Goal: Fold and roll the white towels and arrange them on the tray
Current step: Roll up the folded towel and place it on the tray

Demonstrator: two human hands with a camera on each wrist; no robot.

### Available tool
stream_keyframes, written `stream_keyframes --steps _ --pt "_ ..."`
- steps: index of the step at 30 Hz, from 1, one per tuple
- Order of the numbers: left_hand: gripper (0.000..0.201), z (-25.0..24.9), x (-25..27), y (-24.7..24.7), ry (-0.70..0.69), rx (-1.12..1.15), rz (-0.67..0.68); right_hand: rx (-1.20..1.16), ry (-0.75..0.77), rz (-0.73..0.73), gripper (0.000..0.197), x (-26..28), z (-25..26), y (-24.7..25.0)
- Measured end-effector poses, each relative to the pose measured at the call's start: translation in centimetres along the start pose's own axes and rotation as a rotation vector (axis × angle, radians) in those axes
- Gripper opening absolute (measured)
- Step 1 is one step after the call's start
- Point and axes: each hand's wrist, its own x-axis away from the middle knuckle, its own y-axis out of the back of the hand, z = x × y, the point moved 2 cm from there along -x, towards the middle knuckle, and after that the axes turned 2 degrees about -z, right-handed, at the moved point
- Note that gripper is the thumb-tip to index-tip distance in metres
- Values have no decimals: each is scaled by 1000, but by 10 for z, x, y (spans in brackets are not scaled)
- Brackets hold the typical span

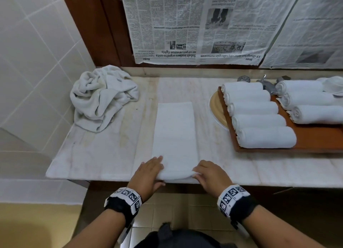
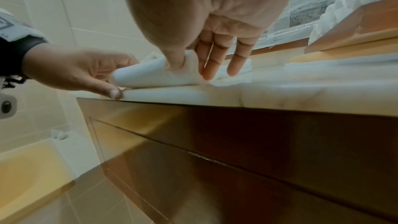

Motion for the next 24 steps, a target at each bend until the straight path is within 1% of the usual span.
stream_keyframes --steps 2,5,6,8,9,11,13,14,16,17,18,20,21,22,24 --pt "48 7 -1 2 -38 50 -30 -10 -43 45 24 -3 0 1" --pt "29 19 -3 1 -105 84 -109 -16 -135 84 29 -9 0 0" --pt "31 21 -3 2 -113 100 -126 -12 -163 95 30 -12 1 0" --pt "55 25 -3 -1 -116 125 -126 3 -219 111 30 -19 5 1" --pt "61 25 -3 -1 -113 122 -119 7 -255 114 29 -21 7 2" --pt "66 25 -4 2 -90 120 -89 9 -335 107 25 -25 14 6" --pt "70 24 -8 7 -61 117 -82 0 -400 57 16 -25 18 7" --pt "72 22 -10 10 -47 99 -77 10 -417 32 14 -25 20 7" --pt "79 21 -13 14 -3 91 -50 85 -381 -27 13 -24 24 6" --pt "81 21 -14 15 20 101 -34 153 -322 -38 12 -24 28 5" --pt "80 21 -16 16 40 116 -25 214 -243 -42 16 -23 31 1" --pt "65 22 -21 15 80 163 -28 258 -99 -68 36 -20 31 -8" --pt "59 22 -22 15 99 192 -29 250 -53 -90 41 -19 30 -12" --pt "54 22 -23 15 113 219 -27 218 -26 -109 41 -17 29 -14" --pt "42 23 -23 17 128 249 -41 132 10 -133 34 -12 26 -16"
